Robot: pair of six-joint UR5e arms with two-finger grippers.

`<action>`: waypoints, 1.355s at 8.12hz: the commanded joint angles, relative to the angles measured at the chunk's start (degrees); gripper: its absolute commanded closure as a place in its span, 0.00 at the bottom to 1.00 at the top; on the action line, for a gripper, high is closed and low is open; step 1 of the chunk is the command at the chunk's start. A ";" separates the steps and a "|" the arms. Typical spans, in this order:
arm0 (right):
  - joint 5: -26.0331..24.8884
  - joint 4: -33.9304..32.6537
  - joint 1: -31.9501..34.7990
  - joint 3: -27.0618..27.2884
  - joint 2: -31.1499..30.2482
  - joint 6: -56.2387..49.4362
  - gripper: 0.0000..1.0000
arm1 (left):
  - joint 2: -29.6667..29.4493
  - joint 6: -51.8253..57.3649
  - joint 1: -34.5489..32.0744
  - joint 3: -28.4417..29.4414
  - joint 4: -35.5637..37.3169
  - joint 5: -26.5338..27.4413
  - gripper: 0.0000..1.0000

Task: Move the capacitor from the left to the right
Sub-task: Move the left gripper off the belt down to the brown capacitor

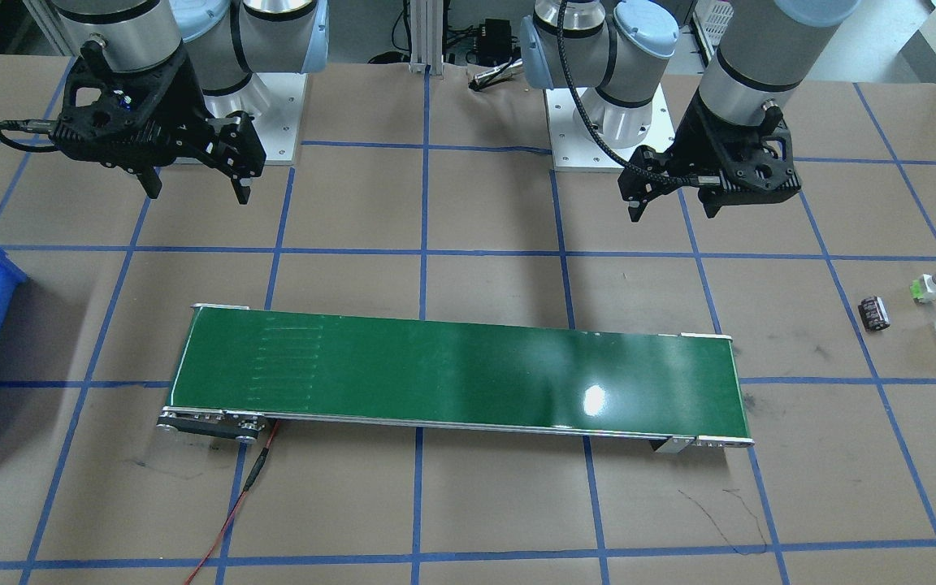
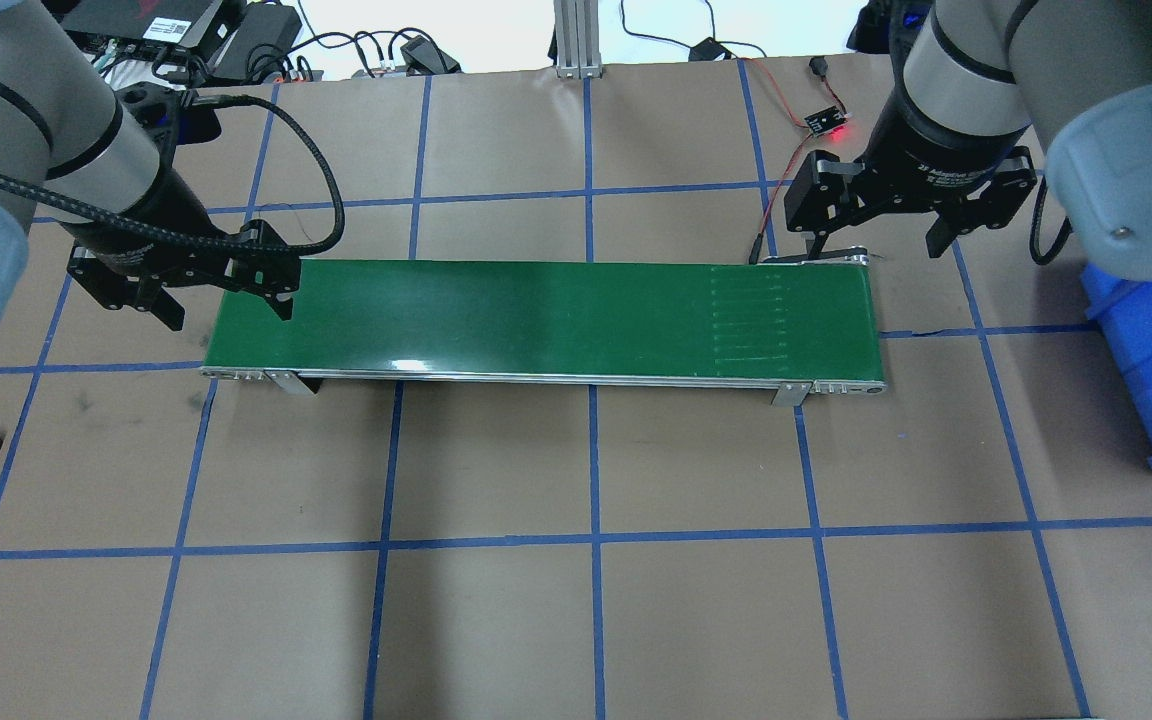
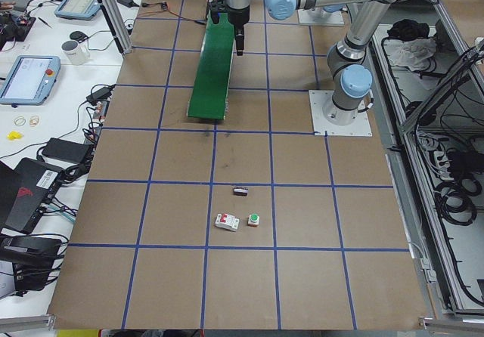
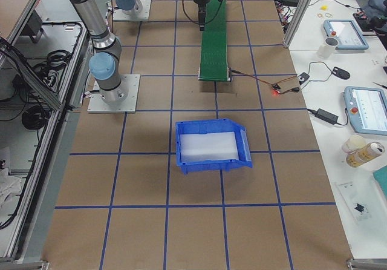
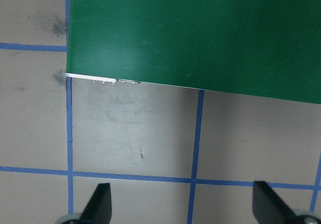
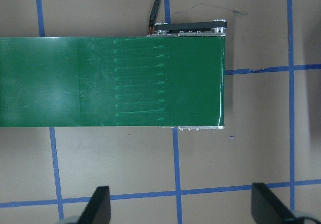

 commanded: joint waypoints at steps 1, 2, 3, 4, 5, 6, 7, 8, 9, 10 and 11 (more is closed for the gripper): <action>-0.02 0.00 0.00 0.00 0.00 0.00 0.00 | 0.13 0.00 -0.09 -0.10 -0.16 -0.09 0.00; -0.02 0.00 0.00 0.00 0.00 0.00 0.00 | 0.57 0.18 0.00 0.16 0.19 0.00 0.00; 0.06 0.00 0.00 0.00 0.09 0.00 0.00 | 0.31 2.27 0.52 0.16 0.28 0.00 0.00; -0.02 0.00 0.00 0.00 0.09 0.00 0.00 | 0.22 8.20 1.66 0.16 0.36 0.17 0.00; 0.24 -0.09 0.00 0.00 0.09 0.00 0.00 | 0.05 14.09 5.93 -0.45 0.37 0.26 0.00; 0.07 -0.09 0.00 0.00 0.09 0.00 0.00 | -0.56 18.07 14.24 -1.06 0.37 0.26 0.00; 0.07 -0.09 0.00 0.00 0.09 0.00 0.00 | -2.83 22.20 22.50 -1.07 0.63 0.00 0.00; -0.02 -0.09 0.00 0.00 0.09 0.00 0.00 | -6.07 30.24 29.37 -1.07 2.63 -0.18 0.00; -0.20 0.00 -0.09 0.00 0.09 0.00 0.00 | -10.46 39.46 32.92 -1.15 11.00 0.43 0.00; -0.20 0.00 -0.09 0.00 0.09 0.00 0.00 | -13.11 46.51 35.39 -1.07 14.39 0.61 0.00; -0.11 0.00 -0.09 0.00 0.09 0.00 0.00 | -15.05 49.54 39.94 -1.24 14.60 1.39 0.00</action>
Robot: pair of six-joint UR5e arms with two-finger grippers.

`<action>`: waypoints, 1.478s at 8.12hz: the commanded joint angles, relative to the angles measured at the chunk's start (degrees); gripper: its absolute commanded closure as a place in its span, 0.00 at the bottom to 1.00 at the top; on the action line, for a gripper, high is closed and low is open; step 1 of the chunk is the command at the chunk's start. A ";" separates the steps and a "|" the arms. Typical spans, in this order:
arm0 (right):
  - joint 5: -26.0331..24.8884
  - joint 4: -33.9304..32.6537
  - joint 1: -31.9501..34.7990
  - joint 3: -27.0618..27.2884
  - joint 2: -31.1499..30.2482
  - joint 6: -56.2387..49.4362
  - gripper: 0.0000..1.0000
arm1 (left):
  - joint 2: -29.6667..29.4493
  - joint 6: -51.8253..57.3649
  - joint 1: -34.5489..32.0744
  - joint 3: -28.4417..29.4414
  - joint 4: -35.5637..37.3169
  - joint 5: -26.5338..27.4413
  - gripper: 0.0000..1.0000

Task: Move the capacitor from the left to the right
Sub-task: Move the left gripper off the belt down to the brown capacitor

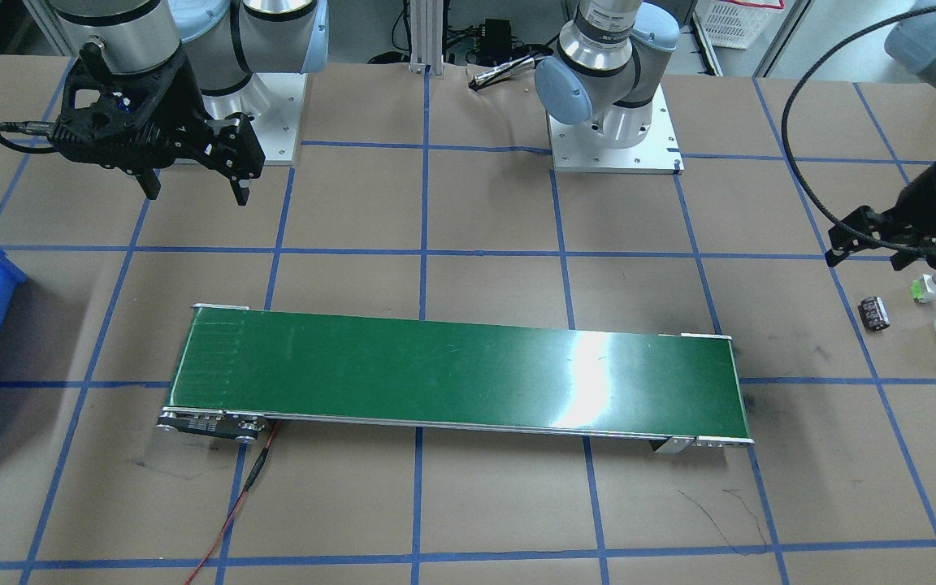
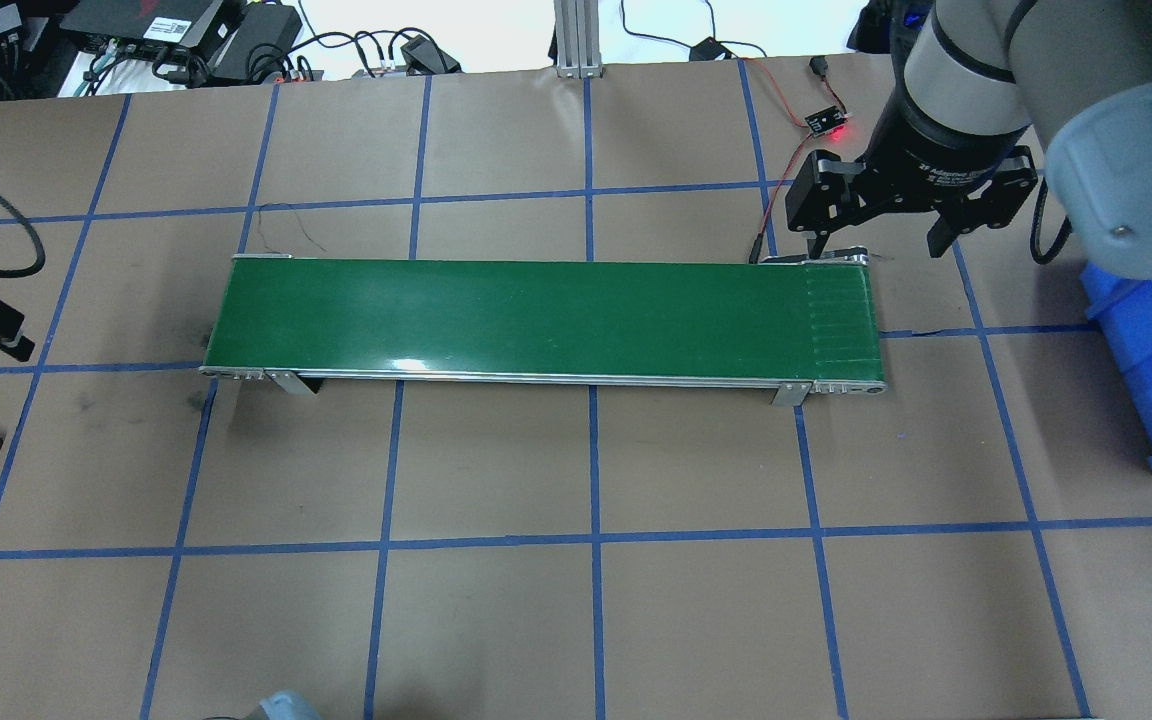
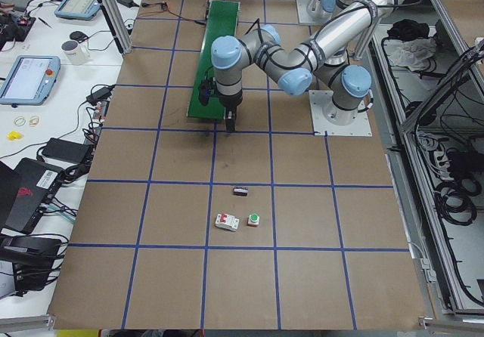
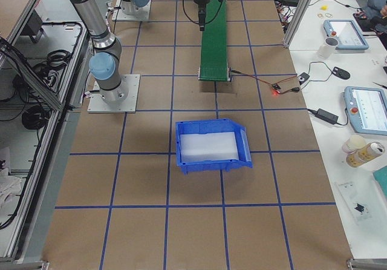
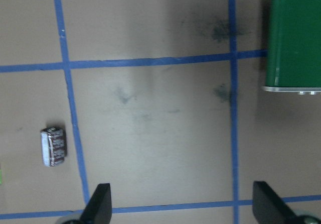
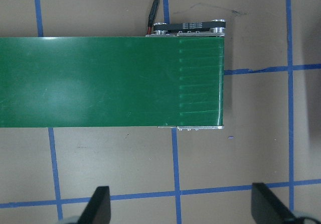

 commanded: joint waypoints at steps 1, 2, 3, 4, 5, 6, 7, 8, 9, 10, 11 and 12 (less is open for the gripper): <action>0.03 0.02 -0.03 0.00 0.00 0.00 0.00 | -6.36 11.97 10.17 -0.16 3.97 0.86 0.00; 0.12 -0.07 -0.03 0.00 0.00 -0.09 0.00 | -8.73 15.99 11.07 0.10 5.71 0.95 0.00; 0.03 0.02 -0.03 0.00 0.00 0.00 0.00 | -10.58 21.34 11.17 -0.16 10.77 1.91 0.00; 0.20 0.02 -0.03 0.00 0.00 0.00 0.00 | -12.08 22.00 11.95 -0.16 12.04 3.75 0.00; 0.47 -0.07 -0.03 0.00 0.00 0.09 0.00 | -14.01 22.36 13.70 -0.16 12.49 3.76 0.00; 0.12 -0.15 -0.03 0.00 0.09 0.00 0.00 | -15.94 22.97 14.07 -0.16 13.97 3.76 0.00; 0.12 -0.24 -0.29 0.00 0.61 0.00 0.00 | -18.14 22.98 14.07 -0.16 16.33 3.85 0.00; 0.12 -0.50 -0.29 0.00 0.79 0.00 0.00 | -19.64 22.72 14.07 -0.07 18.01 3.85 0.00; 0.29 -0.51 -0.29 0.00 0.70 0.00 0.00 | -20.18 22.37 14.07 -0.16 18.03 3.85 0.00; 0.21 -0.51 -0.29 0.00 0.70 0.00 0.00 | -20.70 22.19 14.07 -0.16 18.03 3.85 0.00; 0.20 -0.51 -0.29 0.00 0.79 0.00 0.00 | -21.75 21.84 14.07 0.01 18.03 3.85 0.01; 0.12 -0.51 -0.29 0.00 0.79 0.00 0.00 | -22.02 20.36 14.07 0.02 18.12 3.76 0.13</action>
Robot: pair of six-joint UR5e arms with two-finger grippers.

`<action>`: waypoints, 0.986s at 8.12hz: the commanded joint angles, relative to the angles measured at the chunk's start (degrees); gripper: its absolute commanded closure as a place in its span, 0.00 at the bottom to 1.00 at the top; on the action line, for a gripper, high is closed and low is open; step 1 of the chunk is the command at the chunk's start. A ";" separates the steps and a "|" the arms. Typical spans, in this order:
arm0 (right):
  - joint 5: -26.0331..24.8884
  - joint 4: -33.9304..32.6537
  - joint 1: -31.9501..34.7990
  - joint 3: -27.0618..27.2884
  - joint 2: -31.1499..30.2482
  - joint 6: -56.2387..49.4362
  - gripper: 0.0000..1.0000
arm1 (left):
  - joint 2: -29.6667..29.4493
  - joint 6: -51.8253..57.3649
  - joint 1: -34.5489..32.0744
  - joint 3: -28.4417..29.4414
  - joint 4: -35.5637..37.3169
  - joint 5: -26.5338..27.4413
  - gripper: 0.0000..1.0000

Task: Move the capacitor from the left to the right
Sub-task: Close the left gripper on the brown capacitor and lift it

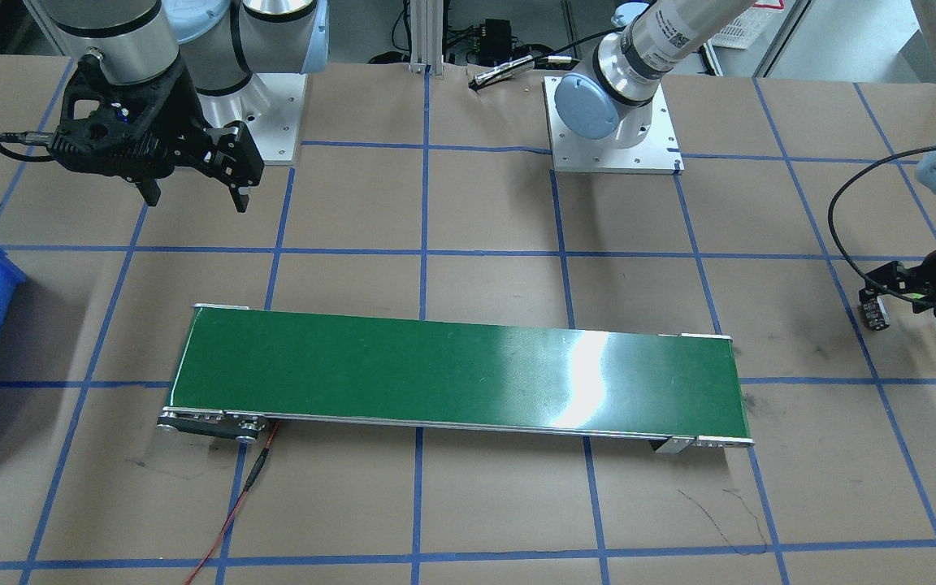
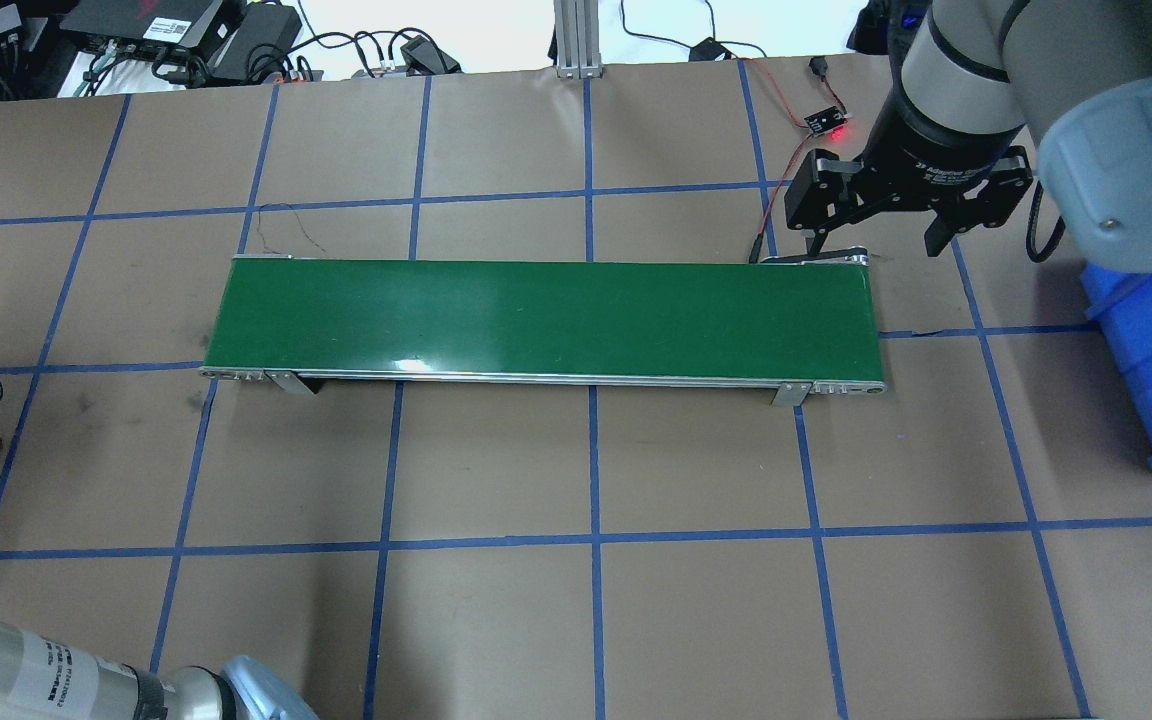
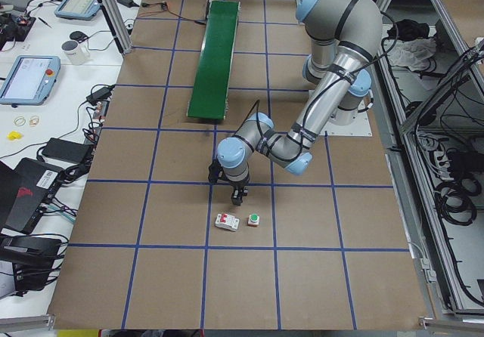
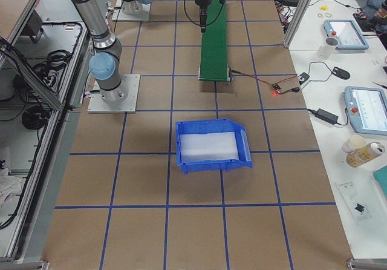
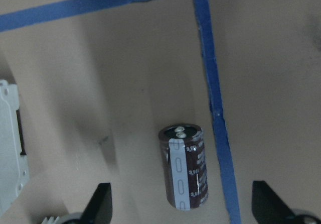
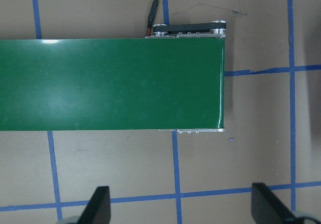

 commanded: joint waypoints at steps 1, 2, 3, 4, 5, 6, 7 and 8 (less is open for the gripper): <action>-0.09 -0.01 -0.01 0.00 -0.04 0.00 0.00 | -1.13 -1.78 0.00 0.00 0.17 -0.08 0.14; -0.18 0.08 -0.01 0.00 -0.04 0.00 0.00 | -1.21 -1.70 0.00 0.00 0.17 -0.08 0.14; -0.18 0.25 -0.01 0.00 0.05 0.00 0.00 | -1.30 -1.70 0.00 0.00 0.17 0.00 0.14; -0.18 0.34 -0.01 0.00 0.05 0.00 0.00 | -1.39 -1.78 0.00 0.00 0.26 -0.08 0.17; -0.18 0.34 -0.01 0.00 0.05 0.00 0.00 | -2.17 -3.18 0.00 0.26 0.87 0.18 0.27; -0.18 0.34 -0.01 0.00 0.05 0.00 0.00 | -2.35 -4.84 0.00 0.26 1.22 0.62 0.46; -0.27 0.43 -0.01 0.00 0.05 0.00 0.00 | -2.44 -4.95 0.00 0.26 1.22 0.53 0.69; -0.01 0.52 -0.01 0.09 0.05 0.09 0.00 | -2.36 -4.51 0.00 0.26 1.14 0.62 0.89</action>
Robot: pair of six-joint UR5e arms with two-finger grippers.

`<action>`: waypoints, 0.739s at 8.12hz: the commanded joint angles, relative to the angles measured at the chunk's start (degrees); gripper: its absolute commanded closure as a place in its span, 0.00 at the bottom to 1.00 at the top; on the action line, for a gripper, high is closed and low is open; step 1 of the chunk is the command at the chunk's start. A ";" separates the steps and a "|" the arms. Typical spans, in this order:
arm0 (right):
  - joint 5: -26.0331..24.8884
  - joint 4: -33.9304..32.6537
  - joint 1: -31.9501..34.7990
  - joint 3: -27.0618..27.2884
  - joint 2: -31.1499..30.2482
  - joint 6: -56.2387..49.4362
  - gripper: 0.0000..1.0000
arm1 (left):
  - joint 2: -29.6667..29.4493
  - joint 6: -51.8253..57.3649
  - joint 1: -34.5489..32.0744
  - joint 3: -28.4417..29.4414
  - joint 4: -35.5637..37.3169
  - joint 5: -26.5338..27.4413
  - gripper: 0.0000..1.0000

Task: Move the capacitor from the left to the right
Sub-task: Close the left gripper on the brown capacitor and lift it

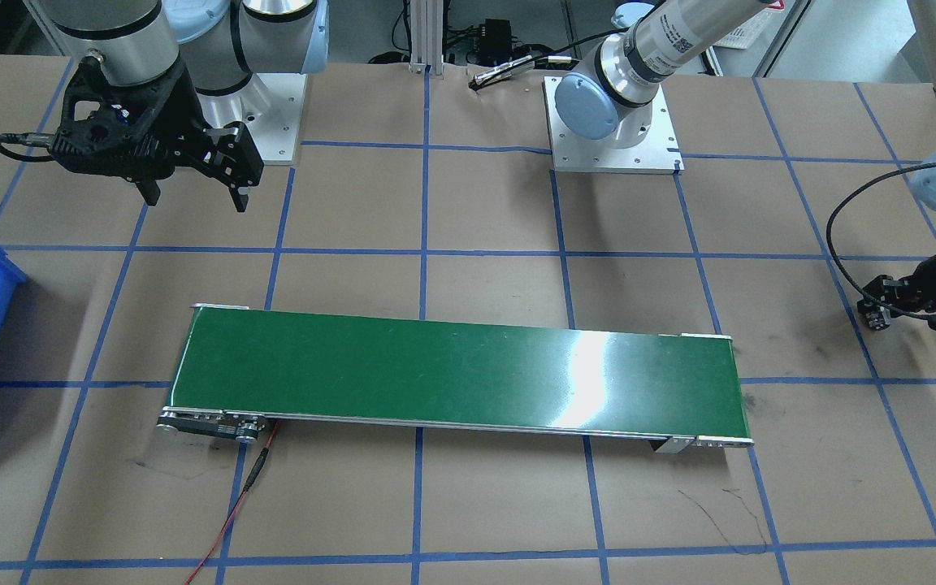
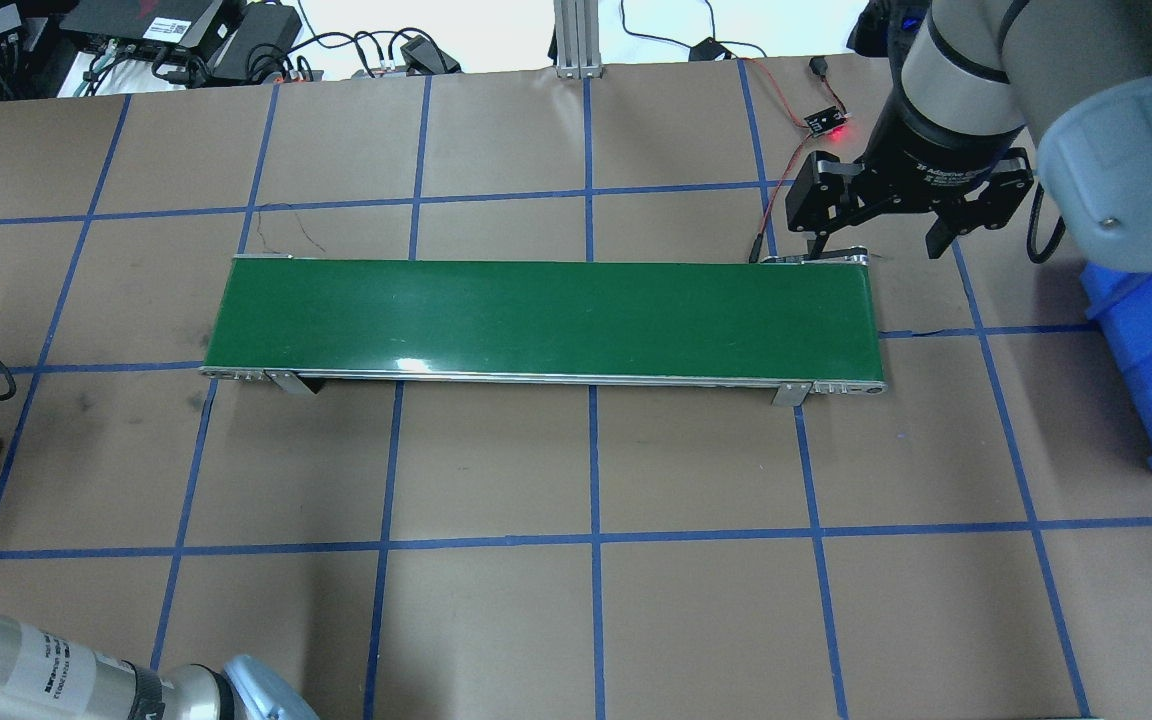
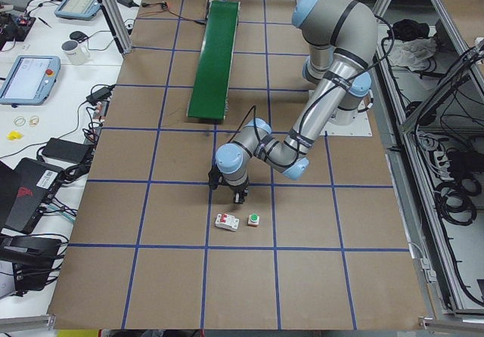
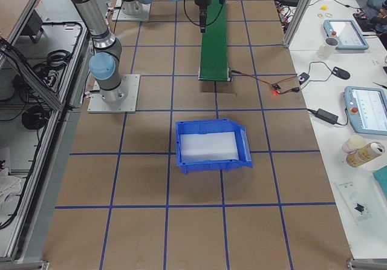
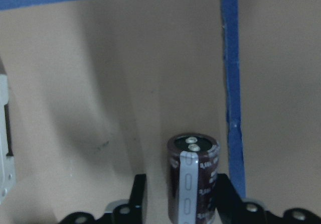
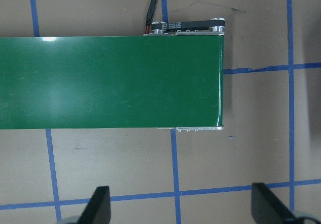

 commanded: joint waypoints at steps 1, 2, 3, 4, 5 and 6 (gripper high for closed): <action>0.20 0.13 0.09 0.08 0.00 0.09 0.00 | 1.93 -0.74 -0.09 0.04 -1.43 0.25 0.96; 0.20 0.22 0.09 0.08 0.00 0.09 0.00 | 4.12 -2.31 -0.35 0.30 -5.18 -0.01 1.00; 0.11 0.22 0.09 0.08 0.00 0.09 0.00 | 7.89 -8.07 -1.48 0.47 -9.66 -0.45 1.00; 0.11 0.22 0.09 0.08 0.00 0.09 0.00 | 12.54 -10.57 -5.15 0.56 -13.10 -0.54 1.00; 0.11 0.22 0.09 0.08 0.00 0.09 0.00 | 16.76 -11.81 -10.75 0.56 -14.09 -0.54 1.00; 0.11 0.22 0.09 0.08 0.00 0.09 0.00 | 18.98 -16.78 -15.51 0.56 -14.19 -0.72 1.00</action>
